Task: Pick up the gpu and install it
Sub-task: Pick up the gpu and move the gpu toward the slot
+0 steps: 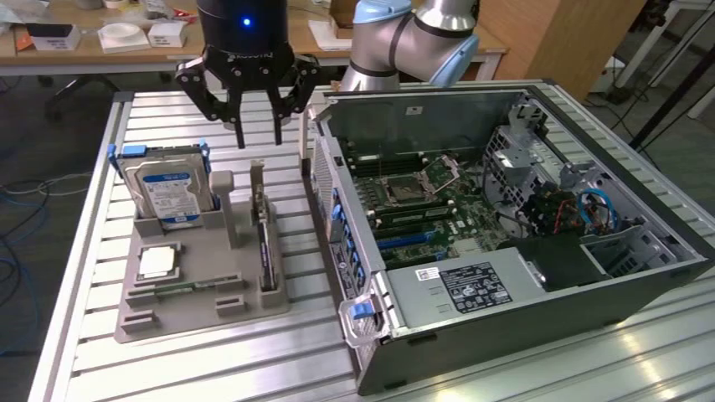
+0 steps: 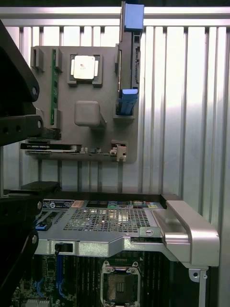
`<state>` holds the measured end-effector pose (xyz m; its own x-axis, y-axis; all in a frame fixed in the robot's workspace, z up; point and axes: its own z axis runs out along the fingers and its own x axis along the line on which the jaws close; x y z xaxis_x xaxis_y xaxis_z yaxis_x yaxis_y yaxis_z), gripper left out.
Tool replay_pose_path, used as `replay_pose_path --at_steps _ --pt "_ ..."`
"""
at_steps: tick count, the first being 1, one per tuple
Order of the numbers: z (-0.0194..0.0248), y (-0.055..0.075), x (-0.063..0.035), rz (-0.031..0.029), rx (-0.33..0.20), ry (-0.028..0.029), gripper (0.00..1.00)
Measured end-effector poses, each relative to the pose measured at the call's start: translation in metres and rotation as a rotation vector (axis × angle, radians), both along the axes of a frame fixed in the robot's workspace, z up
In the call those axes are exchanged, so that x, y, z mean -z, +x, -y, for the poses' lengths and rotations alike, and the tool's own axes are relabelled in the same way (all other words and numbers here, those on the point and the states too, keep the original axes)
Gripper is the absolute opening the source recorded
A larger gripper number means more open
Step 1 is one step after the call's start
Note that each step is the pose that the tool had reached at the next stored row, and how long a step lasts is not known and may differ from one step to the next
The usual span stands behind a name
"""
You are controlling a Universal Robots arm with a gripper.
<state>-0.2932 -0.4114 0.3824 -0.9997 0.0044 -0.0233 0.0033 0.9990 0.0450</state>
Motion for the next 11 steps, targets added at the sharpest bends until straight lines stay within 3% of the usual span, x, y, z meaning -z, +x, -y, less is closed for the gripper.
replay_pose_path --at_steps 1,8,11 --pt "0.0 0.0 0.0 0.0 0.0 0.0 0.47" --pt "0.0002 0.0 0.0025 0.0001 0.0 0.0001 0.47" --pt "0.0023 0.0 0.0038 0.0 0.0 0.0 0.47"
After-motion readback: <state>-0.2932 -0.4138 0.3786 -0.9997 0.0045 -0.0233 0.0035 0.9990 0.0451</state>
